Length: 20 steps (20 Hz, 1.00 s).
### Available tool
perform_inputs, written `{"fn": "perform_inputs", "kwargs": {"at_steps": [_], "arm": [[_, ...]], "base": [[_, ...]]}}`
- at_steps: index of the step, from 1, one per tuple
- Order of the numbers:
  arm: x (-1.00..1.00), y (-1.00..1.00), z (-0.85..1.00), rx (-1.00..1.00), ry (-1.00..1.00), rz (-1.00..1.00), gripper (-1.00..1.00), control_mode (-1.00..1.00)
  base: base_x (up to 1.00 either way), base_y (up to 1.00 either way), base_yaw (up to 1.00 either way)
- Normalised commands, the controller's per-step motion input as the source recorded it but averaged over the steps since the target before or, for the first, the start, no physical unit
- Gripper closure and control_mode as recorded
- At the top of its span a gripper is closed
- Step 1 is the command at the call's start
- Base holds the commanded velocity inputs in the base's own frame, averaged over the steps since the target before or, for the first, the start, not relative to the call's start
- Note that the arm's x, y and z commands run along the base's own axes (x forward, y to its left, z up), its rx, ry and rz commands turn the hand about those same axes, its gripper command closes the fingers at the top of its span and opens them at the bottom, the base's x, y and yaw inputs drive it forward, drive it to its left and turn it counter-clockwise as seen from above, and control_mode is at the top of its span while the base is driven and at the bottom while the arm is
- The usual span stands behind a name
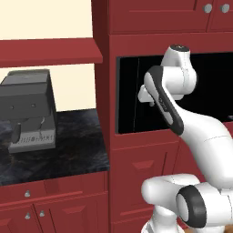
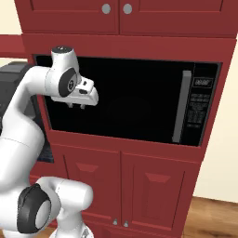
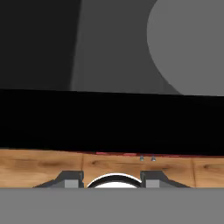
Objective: Take the pizza cutter from the drawer on the left and place it on the dining counter for cutting.
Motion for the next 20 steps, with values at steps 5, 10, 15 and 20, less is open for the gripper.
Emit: {"fn": "perform_inputs", "kwargs": {"at_steps": [5,10,15,20], "arm": [[-0.25,0.10,0.00,0.00,0.00,0.01,-1.00,-1.00],[-0.35,0.90,-0.05,-0.11,-0.01,0.00,-1.00,-1.00],[-0.03,1.00,-0.09,-0.14,-0.01,0.00,-1.00,-1.00],[-0.10,0.96,-0.16,-0.06,-0.08,0.00,-1.00,-1.00]], "base": [[0.00,0.00,0.00],[0.00,0.00,0.00],[0.00,0.00,0.00],[0.00,0.00,0.00]]}}
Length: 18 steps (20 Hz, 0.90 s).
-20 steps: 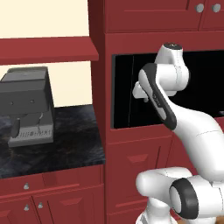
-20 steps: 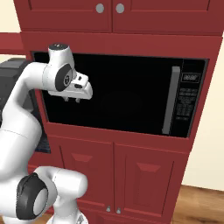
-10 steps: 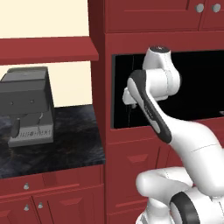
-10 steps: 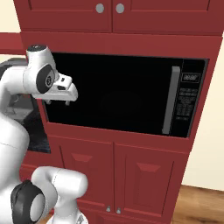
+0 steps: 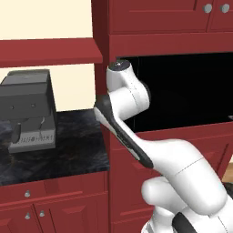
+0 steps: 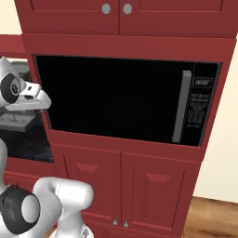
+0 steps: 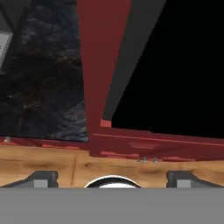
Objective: Take the pizza cutter from the drawer on the left and place it on the dining counter for cutting.
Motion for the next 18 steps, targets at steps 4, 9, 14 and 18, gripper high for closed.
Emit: {"fn": "perform_inputs", "kwargs": {"at_steps": [4,9,14,18], "arm": [[-0.05,0.93,-0.34,-0.03,-0.16,0.00,-1.00,-1.00],[0.00,0.80,-0.24,-0.02,-0.22,0.00,-1.00,-1.00],[0.00,0.29,-0.17,0.00,-0.32,0.00,-1.00,-1.00],[-0.01,0.70,-0.33,0.00,-0.23,0.00,-1.00,-1.00]], "base": [[0.00,0.00,0.00],[0.00,0.00,0.00],[0.00,0.00,0.00],[0.00,0.00,0.00]]}}
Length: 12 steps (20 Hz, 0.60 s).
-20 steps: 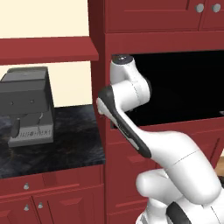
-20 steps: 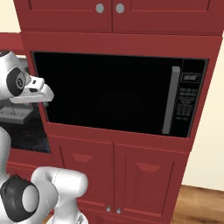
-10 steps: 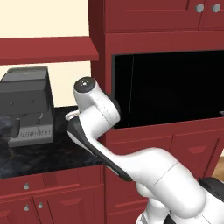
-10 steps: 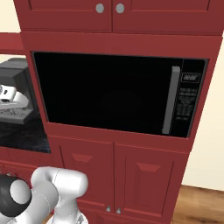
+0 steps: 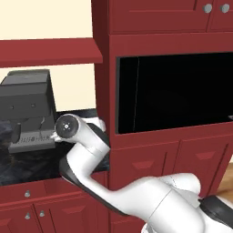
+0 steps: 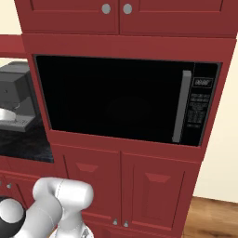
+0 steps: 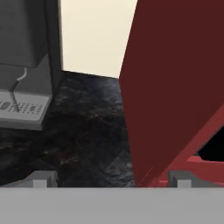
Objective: Take the pizza cutter from the drawer on the left and place it on the dining counter for cutting.
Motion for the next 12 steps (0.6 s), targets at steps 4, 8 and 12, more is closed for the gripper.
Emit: {"fn": "perform_inputs", "kwargs": {"at_steps": [4,8,12], "arm": [[-0.13,0.35,-0.26,0.06,-0.15,0.00,-1.00,-1.00],[-0.23,0.42,-0.36,0.02,-0.23,0.00,-1.00,-1.00],[-0.17,0.69,-0.34,0.00,-0.20,0.00,-1.00,-1.00]], "base": [[0.00,0.00,0.00],[0.00,0.00,0.00],[0.00,0.00,0.00]]}}
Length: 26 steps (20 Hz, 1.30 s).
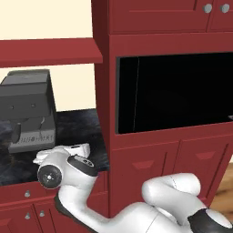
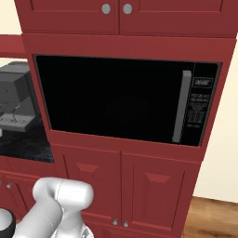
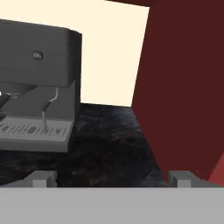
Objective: Take the pizza cutter from the drawer on the left and place it on the dining counter for cutting.
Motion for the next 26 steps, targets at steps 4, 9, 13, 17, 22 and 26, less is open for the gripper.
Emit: {"fn": "perform_inputs", "kwargs": {"at_steps": [4,9,13,17,22,26], "arm": [[-0.07,0.60,-0.31,0.00,-0.16,0.00,-1.00,-1.00],[0.00,0.52,-0.30,0.00,-0.10,0.03,-1.00,-1.00],[0.00,0.39,-0.15,0.00,-0.09,0.00,-1.00,-1.00],[0.00,0.37,-0.36,0.00,-0.09,0.00,-1.00,-1.00],[-0.03,0.14,-0.47,0.03,-0.12,0.00,-1.00,-1.00],[-0.03,0.04,-0.65,0.03,-0.17,0.00,-1.00,-1.00]], "base": [[0.00,0.00,0.00],[0.00,0.00,0.00],[0.00,0.00,0.00],[0.00,0.00,0.00],[0.00,0.00,0.00],[0.00,0.00,0.00]]}}
